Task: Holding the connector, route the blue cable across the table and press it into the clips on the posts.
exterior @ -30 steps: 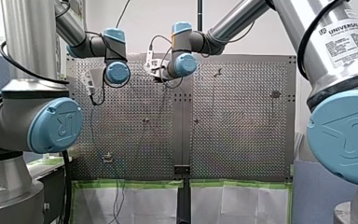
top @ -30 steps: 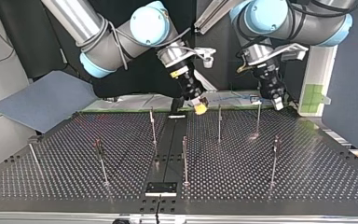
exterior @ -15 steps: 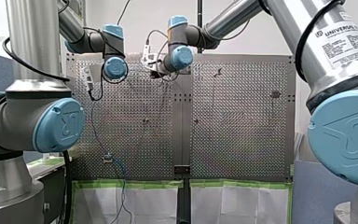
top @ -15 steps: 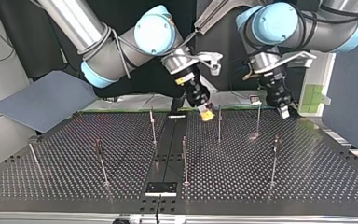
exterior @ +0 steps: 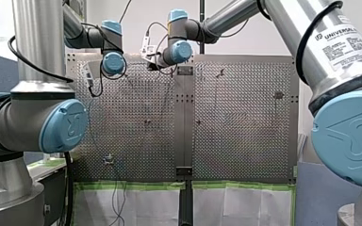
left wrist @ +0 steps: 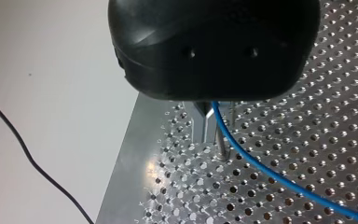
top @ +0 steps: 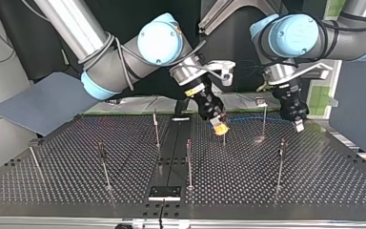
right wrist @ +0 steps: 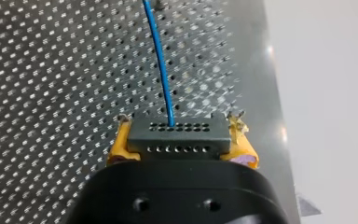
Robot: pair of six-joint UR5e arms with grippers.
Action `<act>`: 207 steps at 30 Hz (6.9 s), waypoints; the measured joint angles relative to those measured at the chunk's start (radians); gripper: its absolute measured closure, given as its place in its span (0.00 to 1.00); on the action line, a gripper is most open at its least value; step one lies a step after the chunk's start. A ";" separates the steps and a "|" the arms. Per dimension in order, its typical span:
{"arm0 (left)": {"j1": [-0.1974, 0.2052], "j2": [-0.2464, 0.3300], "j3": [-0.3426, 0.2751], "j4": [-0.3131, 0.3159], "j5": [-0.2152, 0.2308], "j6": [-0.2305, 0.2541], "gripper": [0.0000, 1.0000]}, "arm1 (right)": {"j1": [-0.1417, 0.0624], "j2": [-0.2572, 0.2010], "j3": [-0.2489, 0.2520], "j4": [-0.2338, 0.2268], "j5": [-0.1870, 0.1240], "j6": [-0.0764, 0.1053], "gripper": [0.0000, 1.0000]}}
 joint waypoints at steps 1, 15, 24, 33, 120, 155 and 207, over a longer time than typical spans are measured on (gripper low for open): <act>0.003 0.000 0.003 -0.002 0.003 -0.001 1.00 | 0.000 0.003 -0.008 0.001 -0.001 0.001 1.00; 0.058 -0.008 0.009 0.014 0.066 -0.015 1.00 | 0.016 0.082 -0.143 0.016 -0.002 0.005 1.00; 0.080 -0.032 0.010 0.022 0.122 -0.026 1.00 | 0.021 0.105 -0.223 0.041 0.005 0.005 1.00; 0.095 -0.053 0.010 0.036 0.131 -0.026 1.00 | 0.023 0.135 -0.247 0.062 0.024 0.005 1.00; 0.202 -0.170 0.067 0.006 0.345 -0.193 0.00 | -0.021 0.206 -0.288 0.057 0.042 -0.030 1.00; 0.084 0.120 -0.060 -0.059 0.464 -0.046 0.00 | -0.029 0.205 -0.318 0.103 0.088 -0.043 1.00; 0.026 -0.151 0.160 -0.024 0.415 -0.015 0.67 | -0.036 0.206 -0.321 0.096 0.086 -0.036 1.00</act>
